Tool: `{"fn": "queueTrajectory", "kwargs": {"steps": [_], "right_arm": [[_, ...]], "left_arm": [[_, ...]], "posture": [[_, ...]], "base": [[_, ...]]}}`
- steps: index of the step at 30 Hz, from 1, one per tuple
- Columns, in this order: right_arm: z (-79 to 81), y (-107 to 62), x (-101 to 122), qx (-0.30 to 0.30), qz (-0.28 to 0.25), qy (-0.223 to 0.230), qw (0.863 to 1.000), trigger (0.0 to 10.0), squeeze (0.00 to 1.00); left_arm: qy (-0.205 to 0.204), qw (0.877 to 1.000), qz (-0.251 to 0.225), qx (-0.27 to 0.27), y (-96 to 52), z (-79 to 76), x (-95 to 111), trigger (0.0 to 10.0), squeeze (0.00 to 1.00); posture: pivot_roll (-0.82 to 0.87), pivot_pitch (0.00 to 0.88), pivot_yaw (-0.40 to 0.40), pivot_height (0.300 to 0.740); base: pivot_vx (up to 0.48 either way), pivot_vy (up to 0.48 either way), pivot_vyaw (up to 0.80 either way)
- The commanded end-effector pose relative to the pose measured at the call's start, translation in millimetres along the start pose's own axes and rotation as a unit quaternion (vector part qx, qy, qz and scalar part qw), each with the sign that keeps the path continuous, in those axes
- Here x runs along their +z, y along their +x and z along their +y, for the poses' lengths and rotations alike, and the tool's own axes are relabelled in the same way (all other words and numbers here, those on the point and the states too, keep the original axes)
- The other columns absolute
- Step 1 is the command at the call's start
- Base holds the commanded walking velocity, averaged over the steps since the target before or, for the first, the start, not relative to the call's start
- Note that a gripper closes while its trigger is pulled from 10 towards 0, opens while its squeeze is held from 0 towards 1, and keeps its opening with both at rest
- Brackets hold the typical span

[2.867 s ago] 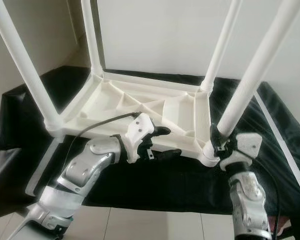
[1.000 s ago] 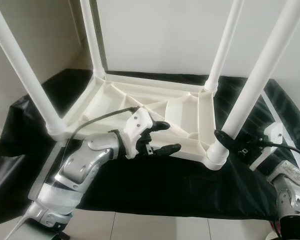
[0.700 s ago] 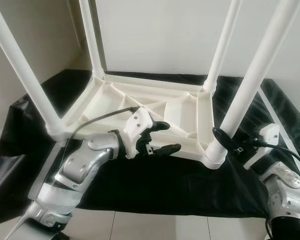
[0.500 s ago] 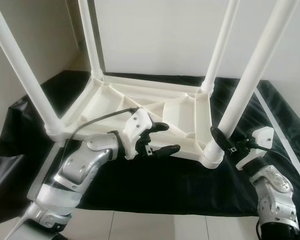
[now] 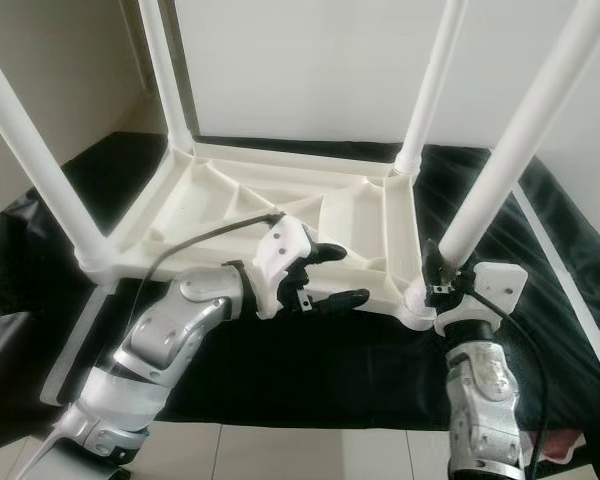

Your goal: Building children table

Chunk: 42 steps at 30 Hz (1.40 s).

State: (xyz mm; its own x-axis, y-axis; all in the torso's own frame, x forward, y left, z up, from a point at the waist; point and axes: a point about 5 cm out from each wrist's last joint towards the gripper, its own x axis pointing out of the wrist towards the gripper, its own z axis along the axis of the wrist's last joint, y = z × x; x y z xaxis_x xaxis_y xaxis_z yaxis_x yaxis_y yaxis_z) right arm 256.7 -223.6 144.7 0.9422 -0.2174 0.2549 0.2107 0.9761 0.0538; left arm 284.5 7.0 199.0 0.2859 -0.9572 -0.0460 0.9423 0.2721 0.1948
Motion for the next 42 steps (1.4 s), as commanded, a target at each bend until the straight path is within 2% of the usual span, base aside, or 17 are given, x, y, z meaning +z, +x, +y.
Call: {"fn": "queueTrajectory", "kwargs": {"steps": [1,5,6,9,13,14,15,16,22,24,27,28,29,30,31,38,42], "right_arm": [[-10.5,-13.3,-29.6,-0.044,0.083,-0.017,0.995,10.0,0.00],[7.0,-23.9,-41.3,-0.125,0.120,-0.020,0.985,10.0,0.00],[7.0,-23.9,-41.3,-0.125,0.120,-0.020,0.985,10.0,0.00],[25.3,-25.3,-39.1,-0.105,0.116,-0.010,0.988,10.0,0.00],[31.9,-24.0,-34.8,-0.086,0.105,-0.012,0.991,10.0,0.00],[31.2,-22.6,-33.2,-0.085,0.100,-0.010,0.991,10.0,0.61],[31.2,-22.6,-33.2,-0.085,0.100,-0.010,0.991,10.0,0.61],[30.7,-20.4,-29.4,-0.074,0.085,-0.002,0.994,10.0,1.00],[27.4,-13.0,-20.4,-0.037,0.059,0.002,0.998,10.0,1.00],[17.7,-3.8,-15.1,-0.020,0.048,-0.014,0.999,10.0,1.00],[14.1,0.3,-12.6,-0.011,0.042,-0.019,0.999,10.0,1.00],[13.1,4.2,-10.9,0.006,0.042,-0.023,0.999,10.0,0.82],[12.1,8.6,-9.4,0.026,0.044,-0.022,0.998,10.0,0.16],[12.1,8.6,-9.4,0.026,0.044,-0.022,0.998,10.0,0.16],[11.2,13.1,-7.3,0.050,0.045,-0.021,0.998,10.0,0.00],[2.5,25.2,-4.6,0.124,0.053,-0.022,0.991,10.0,0.00],[-10.6,33.1,-7.2,0.162,0.071,-0.035,0.984,10.0,0.00]], "left_arm": [[-0.006,1.000,-0.002,0.002,0.5,-2.3,0.1,10.0,0.00],[-0.007,1.000,-0.004,0.000,3.1,-4.6,0.3,10.0,0.00],[-0.007,1.000,-0.004,0.000,3.1,-4.6,0.3,10.0,0.00],[-0.010,1.000,-0.006,0.001,3.5,-6.1,0.3,10.0,0.00],[-0.013,1.000,-0.007,0.003,3.5,-7.0,-0.1,10.0,0.00],[-0.015,1.000,-0.007,0.003,3.8,-7.7,-0.4,10.0,0.00],[-0.015,1.000,-0.007,0.003,3.8,-7.7,-0.4,10.0,0.00],[-0.017,1.000,-0.008,0.003,4.4,-8.6,-1.1,10.0,0.00],[-0.020,1.000,-0.010,-0.002,6.1,-12.2,-1.7,10.0,0.00],[-0.020,1.000,-0.011,-0.003,6.9,-12.7,-1.6,10.0,0.00],[-0.019,1.000,-0.012,-0.002,7.3,-12.7,-1.5,10.0,0.00],[-0.020,1.000,-0.012,-0.002,7.7,-13.0,-1.5,10.0,0.00],[-0.018,1.000,-0.011,-0.004,8.4,-14.3,-1.8,10.0,0.00],[-0.018,1.000,-0.011,-0.004,8.4,-14.3,-1.8,10.0,0.00],[-0.015,1.000,-0.007,-0.005,9.5,-16.2,-2.8,10.0,0.00],[0.001,1.000,0.011,-0.016,15.3,-26.6,-8.4,10.0,0.00],[-0.001,0.999,0.024,-0.035,19.4,-39.0,-14.6,10.0,0.00]], "posture": [[-0.03,0.006,-0.004,0.740],[-0.03,0.000,-0.010,0.740],[-0.03,0.000,-0.010,0.740],[-0.02,0.000,-0.014,0.740],[-0.02,0.000,-0.017,0.740],[-0.02,0.000,-0.019,0.740],[-0.02,0.000,-0.019,0.740],[-0.03,0.000,-0.018,0.740],[-0.03,0.000,-0.021,0.740],[-0.03,0.000,-0.021,0.740],[-0.03,0.000,-0.023,0.740],[-0.03,0.000,-0.024,0.740],[-0.03,0.000,-0.024,0.740],[-0.03,0.000,-0.024,0.740],[-0.03,0.000,-0.025,0.740],[-0.03,0.000,-0.024,0.740],[-0.02,0.000,-0.027,0.740]], "base": [[0.000,0.000,0.00],[0.000,0.000,0.00],[0.000,0.000,0.00],[0.000,0.000,0.00],[0.000,0.000,0.00],[0.000,0.000,0.00],[0.000,0.000,0.00],[0.000,0.000,0.00],[0.000,0.000,0.00],[0.000,0.000,0.00],[0.000,0.000,0.00],[0.000,0.000,0.00],[0.000,0.000,0.00],[0.000,0.000,0.00],[0.000,0.000,0.00],[0.000,0.000,0.00],[0.000,0.000,0.00]]}}
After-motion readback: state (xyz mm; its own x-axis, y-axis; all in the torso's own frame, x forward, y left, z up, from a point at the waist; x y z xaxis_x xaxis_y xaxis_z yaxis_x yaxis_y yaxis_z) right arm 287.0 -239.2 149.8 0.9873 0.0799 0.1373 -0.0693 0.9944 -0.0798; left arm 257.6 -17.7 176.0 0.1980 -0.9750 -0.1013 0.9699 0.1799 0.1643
